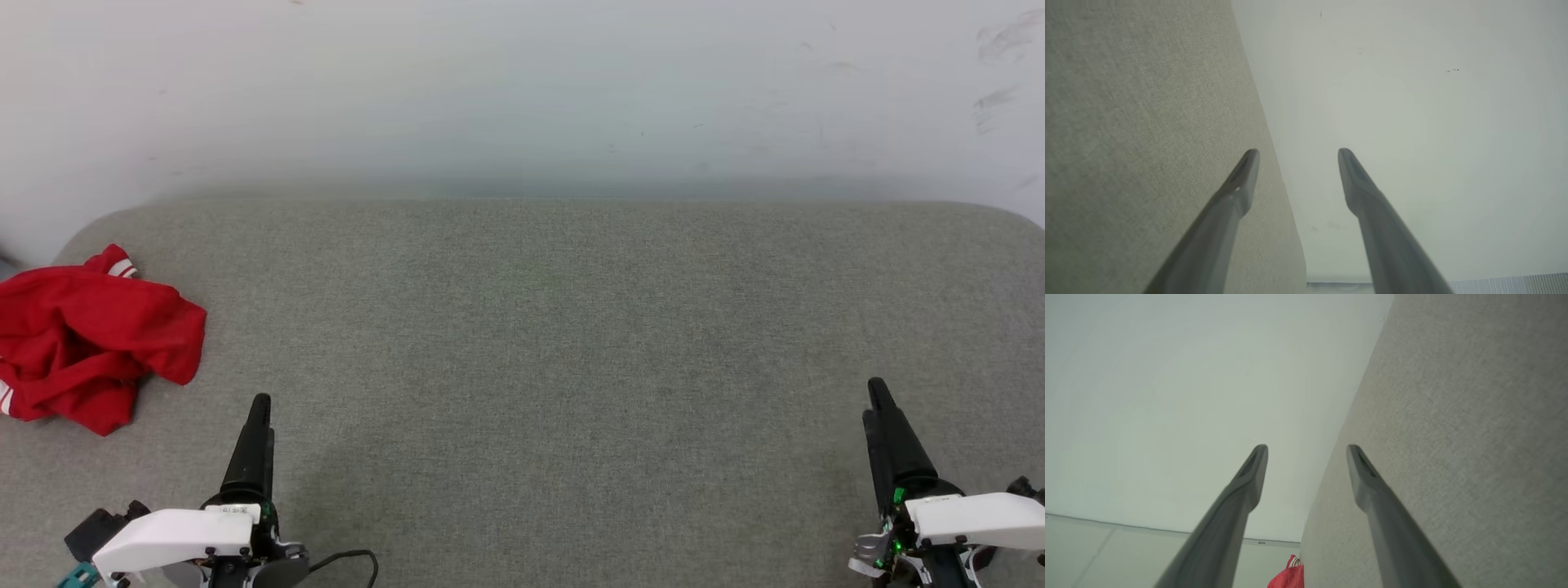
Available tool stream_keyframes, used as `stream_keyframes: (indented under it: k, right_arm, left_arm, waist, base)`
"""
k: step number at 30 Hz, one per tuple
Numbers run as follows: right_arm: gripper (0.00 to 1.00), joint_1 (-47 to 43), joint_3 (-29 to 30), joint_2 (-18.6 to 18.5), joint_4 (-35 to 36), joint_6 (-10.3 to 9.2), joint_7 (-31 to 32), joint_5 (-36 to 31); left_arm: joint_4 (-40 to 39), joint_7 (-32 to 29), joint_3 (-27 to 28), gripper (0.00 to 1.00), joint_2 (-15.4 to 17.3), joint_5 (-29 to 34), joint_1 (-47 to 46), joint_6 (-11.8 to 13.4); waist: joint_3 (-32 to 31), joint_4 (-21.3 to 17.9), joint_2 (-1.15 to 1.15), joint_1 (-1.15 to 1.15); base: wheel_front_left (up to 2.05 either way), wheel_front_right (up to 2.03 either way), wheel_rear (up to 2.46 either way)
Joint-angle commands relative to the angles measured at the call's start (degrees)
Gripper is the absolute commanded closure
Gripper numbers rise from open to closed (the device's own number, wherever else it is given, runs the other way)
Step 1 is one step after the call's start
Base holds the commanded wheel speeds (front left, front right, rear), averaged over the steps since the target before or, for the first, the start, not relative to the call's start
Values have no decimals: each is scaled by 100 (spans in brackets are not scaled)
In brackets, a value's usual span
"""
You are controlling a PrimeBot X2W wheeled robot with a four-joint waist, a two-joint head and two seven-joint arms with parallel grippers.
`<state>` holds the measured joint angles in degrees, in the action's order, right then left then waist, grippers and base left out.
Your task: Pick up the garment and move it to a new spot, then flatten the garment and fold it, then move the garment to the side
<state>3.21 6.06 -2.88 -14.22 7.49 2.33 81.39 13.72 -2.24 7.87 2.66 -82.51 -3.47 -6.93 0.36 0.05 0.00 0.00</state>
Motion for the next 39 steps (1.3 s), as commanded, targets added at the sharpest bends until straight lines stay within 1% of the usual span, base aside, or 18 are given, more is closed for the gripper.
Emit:
stream_keyframes:
  k: [1, 10, 11, 14, 15, 21, 29, 39]
  right_arm:
    - [0, 71, -2, -4, 188, 1, -62, -264]
    - [0, 30, -140, -3, 646, 1, -281, -1565]
    - [0, 17, -171, -3, 715, 1, -327, -1868]
    - [0, -5, -230, -3, 774, 1, -394, -2326]
    - [0, -5, -230, -3, 774, 1, -394, -2326]
    - [0, -45, -349, -3, 807, 1, -521, -3094]
    - [0, -97, -448, -3, 851, 1, -679, -3884]
    - [0, -132, -530, -2, 956, 1, -862, -4733]
  left_arm:
    - [-185, 69, 11, 0, 11, 240, -99, 35]
    - [-607, 285, -211, 0, 13, 1437, -40, 453]
    - [-668, 330, -269, 0, 14, 1733, -20, 551]
    - [-722, 397, -356, 0, 14, 2137, 5, 675]
    - [-722, 397, -356, 0, 14, 2137, 5, 675]
    - [-783, 523, -487, 0, 16, 2843, 37, 841]
    - [-815, 680, -641, 0, 18, 3688, 85, 996]
    - [-928, 862, -813, 0, 63, 4499, 103, 1164]
  waist:
    - [2, 2, 0, 0]
    - [12, 16, 0, 0]
    - [13, 17, 0, 0]
    - [16, 20, 0, 0]
    - [16, 20, 0, 0]
    - [20, 28, 0, 0]
    - [25, 42, 0, 0]
    - [41, 58, 0, 0]
  base:
    - [0, 0, 0]
    - [0, 0, 0]
    - [0, 0, 0]
    - [0, 0, 0]
    - [0, 0, 0]
    - [0, 0, 0]
    - [0, 0, 0]
    - [0, 0, 0]
